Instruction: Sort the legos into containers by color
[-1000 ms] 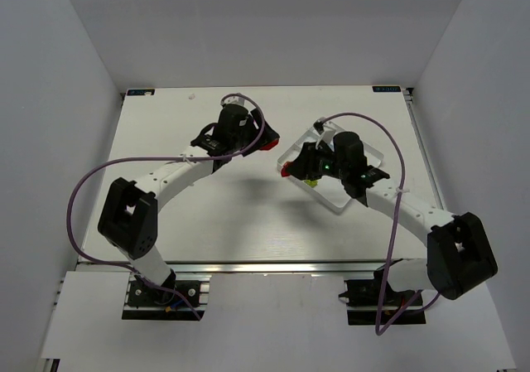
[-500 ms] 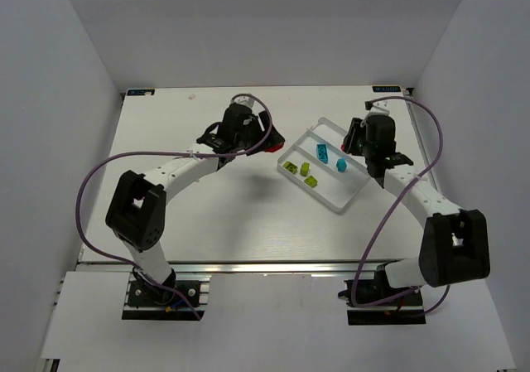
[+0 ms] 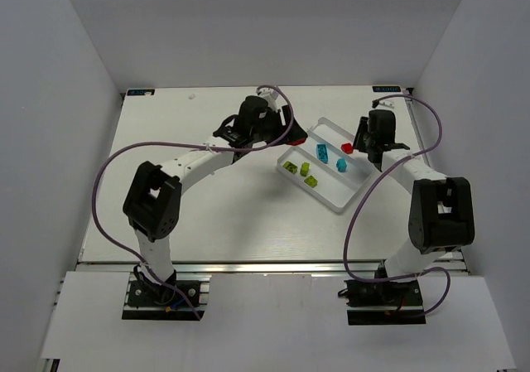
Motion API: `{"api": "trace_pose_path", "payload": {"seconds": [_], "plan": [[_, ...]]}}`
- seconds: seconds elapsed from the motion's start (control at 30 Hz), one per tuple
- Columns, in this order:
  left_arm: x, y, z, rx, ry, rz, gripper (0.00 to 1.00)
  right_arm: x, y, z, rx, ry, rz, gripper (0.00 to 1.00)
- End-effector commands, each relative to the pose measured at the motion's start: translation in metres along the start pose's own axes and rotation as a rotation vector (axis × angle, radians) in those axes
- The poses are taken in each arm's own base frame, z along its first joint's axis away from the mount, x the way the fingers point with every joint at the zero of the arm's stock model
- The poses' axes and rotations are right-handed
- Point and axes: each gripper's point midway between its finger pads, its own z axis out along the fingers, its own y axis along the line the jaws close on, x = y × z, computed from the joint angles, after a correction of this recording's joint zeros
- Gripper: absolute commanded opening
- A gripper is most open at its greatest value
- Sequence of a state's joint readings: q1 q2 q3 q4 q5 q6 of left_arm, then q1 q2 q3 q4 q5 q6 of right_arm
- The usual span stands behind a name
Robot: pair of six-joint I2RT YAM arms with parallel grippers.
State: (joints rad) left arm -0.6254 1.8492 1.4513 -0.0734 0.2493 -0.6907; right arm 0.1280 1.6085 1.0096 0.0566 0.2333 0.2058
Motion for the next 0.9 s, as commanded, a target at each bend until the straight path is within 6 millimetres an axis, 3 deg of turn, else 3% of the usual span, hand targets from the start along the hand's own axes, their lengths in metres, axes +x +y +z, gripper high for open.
{"api": "trace_pose_path", "payload": {"seconds": [0.0, 0.1, 0.13, 0.33, 0.4, 0.47, 0.5, 0.53, 0.57, 0.6, 0.63, 0.67, 0.7, 0.73, 0.77, 0.8, 0.83, 0.87], "plan": [[-0.009, -0.028, 0.005, 0.09, -0.02, 0.056, 0.18, -0.019, -0.008, 0.008, 0.02, -0.032, 0.05, 0.24], [-0.006, -0.03, 0.016, 0.101, -0.017, 0.06, 0.18, -0.012, -0.013, 0.014, 0.016, -0.005, 0.069, 0.34], [-0.002, -0.025, 0.023, 0.091, -0.007, 0.056, 0.18, -0.009, -0.013, 0.014, 0.007, 0.004, 0.078, 0.43], [-0.001, -0.039, 0.044, 0.123, -0.018, 0.069, 0.18, -0.011, -0.02, 0.011, -0.024, 0.016, 0.105, 0.7], [0.004, -0.039, 0.055, 0.121, -0.007, 0.075, 0.18, -0.016, -0.022, 0.003, -0.039, 0.001, 0.117, 0.72], [-0.007, -0.045, 0.06, 0.131, -0.03, 0.085, 0.18, -0.02, -0.017, -0.006, -0.074, -0.012, 0.134, 0.72], [-0.001, -0.046, 0.068, 0.132, -0.02, 0.088, 0.18, -0.032, -0.029, -0.017, -0.069, -0.043, 0.158, 0.71], [-0.011, -0.054, 0.071, 0.148, -0.044, 0.098, 0.18, -0.035, -0.018, -0.027, -0.142, -0.041, 0.161, 0.66], [-0.013, -0.054, 0.075, 0.15, -0.047, 0.101, 0.18, -0.042, -0.022, -0.037, -0.166, -0.055, 0.161, 0.63], [-0.004, -0.051, 0.087, 0.147, -0.03, 0.109, 0.18, -0.058, -0.013, -0.063, -0.229, -0.08, 0.148, 0.55], [-0.013, -0.058, 0.091, 0.162, -0.052, 0.121, 0.18, -0.067, -0.005, -0.083, -0.332, -0.083, 0.139, 0.3], [-0.015, -0.057, 0.097, 0.16, -0.058, 0.127, 0.18, -0.062, -0.002, -0.099, -0.371, -0.045, 0.11, 0.18], [-0.016, -0.054, 0.103, 0.155, -0.064, 0.133, 0.18, -0.08, 0.005, -0.128, -0.429, -0.11, 0.076, 0.09], [-0.006, -0.05, 0.116, 0.155, -0.06, 0.137, 0.18, -0.075, 0.02, -0.148, -0.547, -0.118, 0.047, 0.04], [-0.008, -0.049, 0.121, 0.158, -0.073, 0.139, 0.18, -0.078, 0.016, -0.16, -0.575, -0.161, 0.032, 0.02], [-0.008, -0.046, 0.126, 0.156, -0.082, 0.132, 0.18, -0.088, 0.023, -0.186, -0.622, -0.255, -0.024, 0.02], [-0.002, -0.037, 0.138, 0.151, -0.083, 0.129, 0.18, -0.071, 0.027, -0.193, -0.689, -0.251, -0.035, 0.04], [-0.007, -0.04, 0.142, 0.158, -0.102, 0.132, 0.18, -0.07, 0.029, -0.201, -0.717, -0.28, -0.054, 0.06]]}}
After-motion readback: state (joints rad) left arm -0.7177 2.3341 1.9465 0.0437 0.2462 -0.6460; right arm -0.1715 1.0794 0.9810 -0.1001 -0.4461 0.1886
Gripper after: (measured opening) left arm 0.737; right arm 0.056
